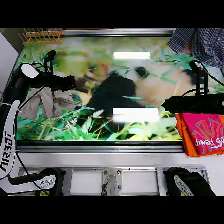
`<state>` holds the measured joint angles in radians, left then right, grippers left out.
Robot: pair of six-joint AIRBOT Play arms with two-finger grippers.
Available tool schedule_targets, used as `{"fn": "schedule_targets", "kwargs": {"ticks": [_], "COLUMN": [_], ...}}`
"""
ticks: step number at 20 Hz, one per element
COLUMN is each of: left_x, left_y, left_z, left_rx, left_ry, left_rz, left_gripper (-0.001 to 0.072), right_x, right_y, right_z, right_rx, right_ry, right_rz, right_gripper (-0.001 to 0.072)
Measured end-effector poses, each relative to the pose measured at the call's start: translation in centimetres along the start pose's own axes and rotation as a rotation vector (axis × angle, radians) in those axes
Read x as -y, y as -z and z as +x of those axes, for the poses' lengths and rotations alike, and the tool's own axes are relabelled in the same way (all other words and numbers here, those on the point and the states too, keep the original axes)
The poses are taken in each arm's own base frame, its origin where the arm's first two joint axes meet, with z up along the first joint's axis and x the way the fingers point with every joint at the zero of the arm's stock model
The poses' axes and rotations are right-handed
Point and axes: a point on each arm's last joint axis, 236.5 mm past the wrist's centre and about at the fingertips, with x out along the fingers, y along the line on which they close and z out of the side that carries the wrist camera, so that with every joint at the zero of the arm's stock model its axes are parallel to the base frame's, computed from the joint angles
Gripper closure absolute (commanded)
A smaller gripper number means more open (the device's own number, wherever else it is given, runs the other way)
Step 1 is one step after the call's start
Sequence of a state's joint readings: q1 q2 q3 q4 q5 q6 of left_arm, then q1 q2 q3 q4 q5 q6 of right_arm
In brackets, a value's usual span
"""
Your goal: Fold the clothes and pants, and hang the long-sleeved shirts on hangers.
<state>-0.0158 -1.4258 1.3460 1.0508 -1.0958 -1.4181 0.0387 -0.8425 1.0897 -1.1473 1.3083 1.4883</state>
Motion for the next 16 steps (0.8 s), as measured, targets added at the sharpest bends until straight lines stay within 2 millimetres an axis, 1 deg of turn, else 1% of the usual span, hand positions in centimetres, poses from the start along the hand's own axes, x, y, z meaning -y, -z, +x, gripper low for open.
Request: {"fn": "schedule_targets", "kwargs": {"ticks": [12,13,15,16], "left_x": [-0.5,-0.5,-0.8,-1.3], "left_y": [0.4,0.3,-0.5,-1.3], "left_z": [1.1,1.1,0.7,0.1], "left_rx": [-0.025,-0.023,0.005,0.025], "left_ry": [0.0,0.0,-0.008,-0.025], "left_rz": [-0.015,-0.015,-0.013,-0.006], "left_gripper": [0.0702,0.0685,-0.0013,-0.0002], "right_x": [0.0,0.0,0.0,0.0], "right_y": [0.1,0.1,0.1,0.1], "right_z": [0.1,0.1,0.1,0.1], "right_rx": [-0.002,-0.002,-0.002,-0.003], "right_ry": [0.0,0.0,0.0,0.0], "right_rz": [0.001,0.001,0.001,0.001], "right_gripper": [0.069,0.0689,0.0689,0.0689]}}
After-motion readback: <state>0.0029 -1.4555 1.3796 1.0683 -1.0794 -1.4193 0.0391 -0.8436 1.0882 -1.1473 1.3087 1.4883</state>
